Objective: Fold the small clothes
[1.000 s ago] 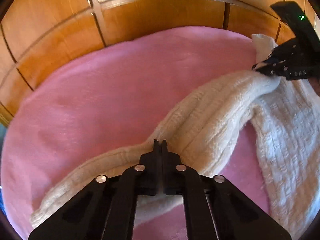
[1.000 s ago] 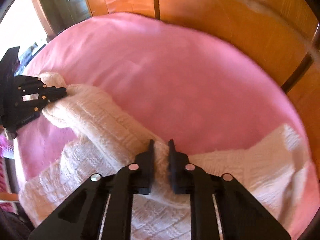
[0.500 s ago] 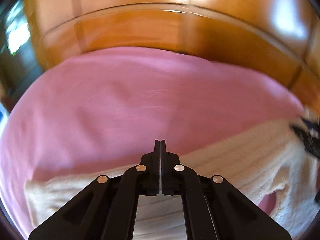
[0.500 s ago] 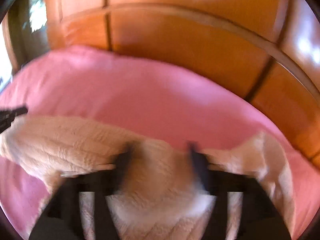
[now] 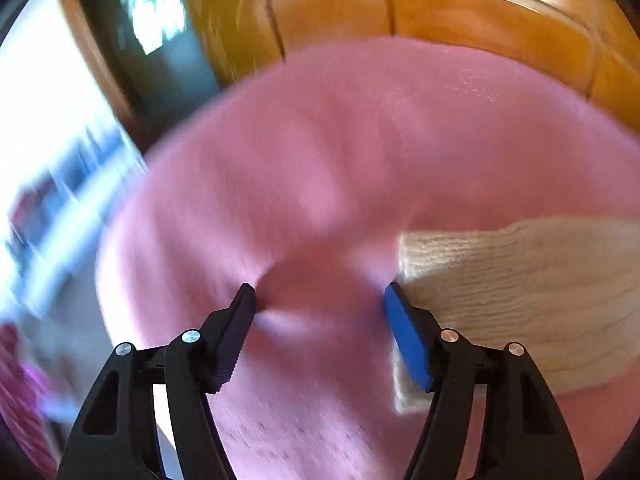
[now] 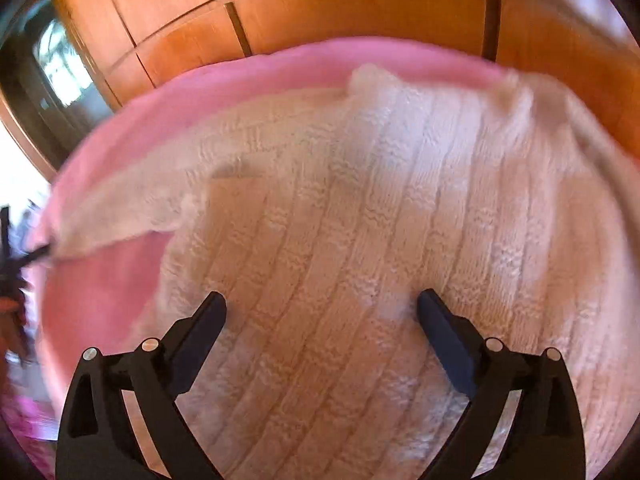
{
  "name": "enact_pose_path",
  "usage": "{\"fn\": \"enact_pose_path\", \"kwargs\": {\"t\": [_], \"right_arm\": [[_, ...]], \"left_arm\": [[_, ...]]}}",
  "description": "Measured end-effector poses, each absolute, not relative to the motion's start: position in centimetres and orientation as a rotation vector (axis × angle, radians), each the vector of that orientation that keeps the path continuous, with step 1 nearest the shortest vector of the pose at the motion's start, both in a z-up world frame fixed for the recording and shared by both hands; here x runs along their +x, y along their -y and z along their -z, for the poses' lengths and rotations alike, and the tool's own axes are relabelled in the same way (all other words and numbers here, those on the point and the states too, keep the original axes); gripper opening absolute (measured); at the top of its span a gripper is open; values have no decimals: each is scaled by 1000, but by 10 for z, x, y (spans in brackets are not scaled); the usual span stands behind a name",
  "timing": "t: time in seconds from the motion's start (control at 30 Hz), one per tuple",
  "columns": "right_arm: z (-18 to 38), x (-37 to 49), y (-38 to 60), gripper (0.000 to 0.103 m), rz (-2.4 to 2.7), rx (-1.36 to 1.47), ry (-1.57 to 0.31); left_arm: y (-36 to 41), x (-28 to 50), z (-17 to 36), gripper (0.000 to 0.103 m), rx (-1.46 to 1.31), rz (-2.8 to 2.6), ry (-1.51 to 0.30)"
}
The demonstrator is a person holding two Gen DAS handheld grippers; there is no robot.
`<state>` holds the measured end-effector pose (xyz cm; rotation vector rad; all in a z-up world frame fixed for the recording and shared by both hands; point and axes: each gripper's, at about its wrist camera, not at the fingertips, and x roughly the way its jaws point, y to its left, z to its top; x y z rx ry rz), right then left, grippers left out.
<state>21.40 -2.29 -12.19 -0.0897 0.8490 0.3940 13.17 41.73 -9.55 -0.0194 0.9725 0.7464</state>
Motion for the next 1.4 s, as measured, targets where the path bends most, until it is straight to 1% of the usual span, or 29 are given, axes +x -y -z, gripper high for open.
{"fn": "enact_pose_path", "kwargs": {"t": [0.03,0.07,0.1,0.13,0.23,0.37,0.43,0.53,0.57,0.6,0.63,0.7,0.73,0.77,0.8,0.83,0.87,1.0,1.1,1.13,1.17,1.2,1.23,1.4], "right_arm": [[120,209,18,97,-383,-110,-858],[115,202,19,97,-404,-80,-862],[107,196,23,97,-430,-53,-853],[100,187,31,97,-437,-42,-835],[88,159,68,97,-371,-53,-788],[91,111,157,97,-197,42,-788],[94,84,199,97,-112,95,-802],[110,45,258,97,-23,223,-853],[118,32,269,96,-45,287,-879],[123,21,278,95,-82,345,-905],[127,13,280,89,-112,377,-921],[135,-9,271,86,-184,384,-926],[137,-16,263,77,-204,355,-927],[136,-19,259,62,-196,331,-927],[136,-21,253,51,-182,299,-928],[136,-21,251,15,-183,290,-936],[132,-23,252,11,-203,312,-934],[108,-56,279,10,-244,314,-857],[118,-65,293,12,-262,309,-889],[127,-62,293,20,-248,297,-919],[130,-55,298,37,-232,293,-926],[132,-54,307,49,-219,323,-917],[130,-54,317,58,-204,362,-880],[107,-42,376,58,88,285,-730]], "left_arm": [[-409,138,96,60,60,-783,-975],[-407,141,94,51,55,-793,-986],[-408,142,89,47,-11,-794,-1003],[-408,139,79,46,-97,-763,-992],[-382,116,49,46,-236,-530,-887],[-318,78,38,46,-340,-78,-900],[-284,59,41,46,-369,110,-917],[-243,39,56,52,-401,305,-972],[-226,30,65,52,-416,362,-1002],[-213,22,71,52,-426,389,-1018],[-198,14,78,52,-436,416,-1037],[-179,4,90,52,-413,415,-1032],[-169,1,90,52,-395,402,-1014],[-161,1,89,40,-385,403,-1008],[-154,-5,90,28,-371,402,-1017],[-148,-4,87,11,-342,389,-1032],[-147,-1,82,10,-326,381,-1027],[-163,-4,72,9,-302,383,-1011],[-162,2,86,10,-255,333,-1065],[-160,5,89,13,-251,310,-1084],[-159,9,89,18,-254,286,-1097],[-158,12,86,22,-260,278,-1099],[-159,15,81,25,-258,264,-1090],[-154,36,47,25,-252,241,-995]]}}
